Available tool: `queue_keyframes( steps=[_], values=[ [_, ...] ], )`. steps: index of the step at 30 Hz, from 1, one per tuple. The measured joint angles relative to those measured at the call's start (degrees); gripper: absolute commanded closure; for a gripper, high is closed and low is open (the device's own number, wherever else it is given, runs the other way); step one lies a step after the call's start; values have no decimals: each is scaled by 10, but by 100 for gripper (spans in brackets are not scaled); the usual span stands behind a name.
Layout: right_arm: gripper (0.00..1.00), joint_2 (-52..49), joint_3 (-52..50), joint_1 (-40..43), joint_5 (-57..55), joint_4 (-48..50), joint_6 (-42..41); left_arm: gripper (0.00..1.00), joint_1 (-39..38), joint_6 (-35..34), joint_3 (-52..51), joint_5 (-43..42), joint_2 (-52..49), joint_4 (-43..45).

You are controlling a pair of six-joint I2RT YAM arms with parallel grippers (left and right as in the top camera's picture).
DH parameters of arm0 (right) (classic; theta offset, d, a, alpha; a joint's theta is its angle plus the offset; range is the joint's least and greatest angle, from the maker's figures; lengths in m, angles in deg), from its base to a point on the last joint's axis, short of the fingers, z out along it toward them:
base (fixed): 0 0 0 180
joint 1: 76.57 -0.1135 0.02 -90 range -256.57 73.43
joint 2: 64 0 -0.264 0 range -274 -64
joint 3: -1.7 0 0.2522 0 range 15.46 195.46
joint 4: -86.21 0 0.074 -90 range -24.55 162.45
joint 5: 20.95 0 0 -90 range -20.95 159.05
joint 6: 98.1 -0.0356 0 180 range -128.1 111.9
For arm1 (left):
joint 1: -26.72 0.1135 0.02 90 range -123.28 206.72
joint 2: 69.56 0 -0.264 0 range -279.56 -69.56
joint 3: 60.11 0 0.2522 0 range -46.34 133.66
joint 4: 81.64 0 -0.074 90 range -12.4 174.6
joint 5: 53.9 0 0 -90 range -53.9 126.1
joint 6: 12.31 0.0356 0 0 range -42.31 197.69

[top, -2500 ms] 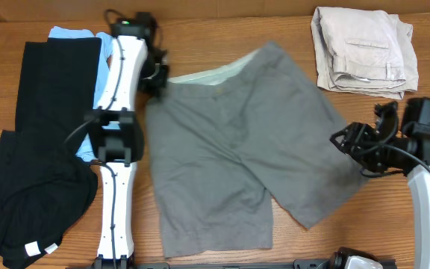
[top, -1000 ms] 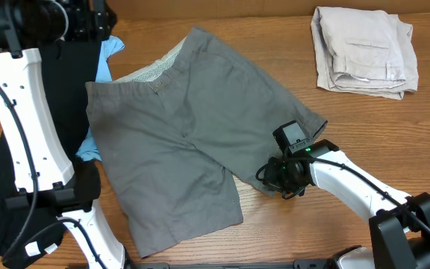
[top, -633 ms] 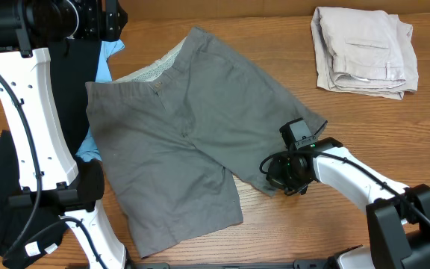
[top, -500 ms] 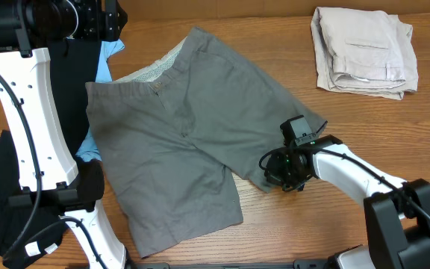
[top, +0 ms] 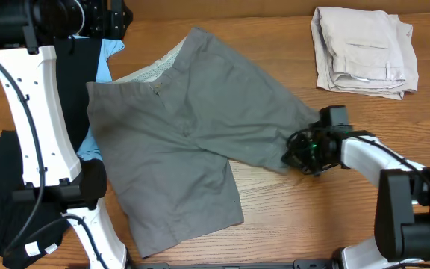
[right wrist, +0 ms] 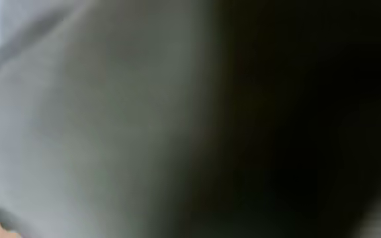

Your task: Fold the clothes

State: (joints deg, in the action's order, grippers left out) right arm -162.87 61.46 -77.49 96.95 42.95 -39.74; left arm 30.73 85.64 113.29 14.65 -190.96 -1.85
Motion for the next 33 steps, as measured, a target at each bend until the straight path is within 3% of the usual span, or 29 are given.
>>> queue_keyframes(
  steps=[7, 14, 25, 33],
  values=[
    [96, -5, -1, 65, -21, 73, 28, 11, -17, 0, 0, 0, -57, 6],
    [91, -23, 46, 96, -83, 52, 53, 11, -29, 0, -5, 5, -128, 26],
    [74, -19, 217, 101, -142, -186, 85, 11, -29, 0, -7, 9, -143, 40],
    [47, 188, 251, 13, -131, -328, 89, 9, -29, 0, -6, 77, -63, -6]
  ],
)
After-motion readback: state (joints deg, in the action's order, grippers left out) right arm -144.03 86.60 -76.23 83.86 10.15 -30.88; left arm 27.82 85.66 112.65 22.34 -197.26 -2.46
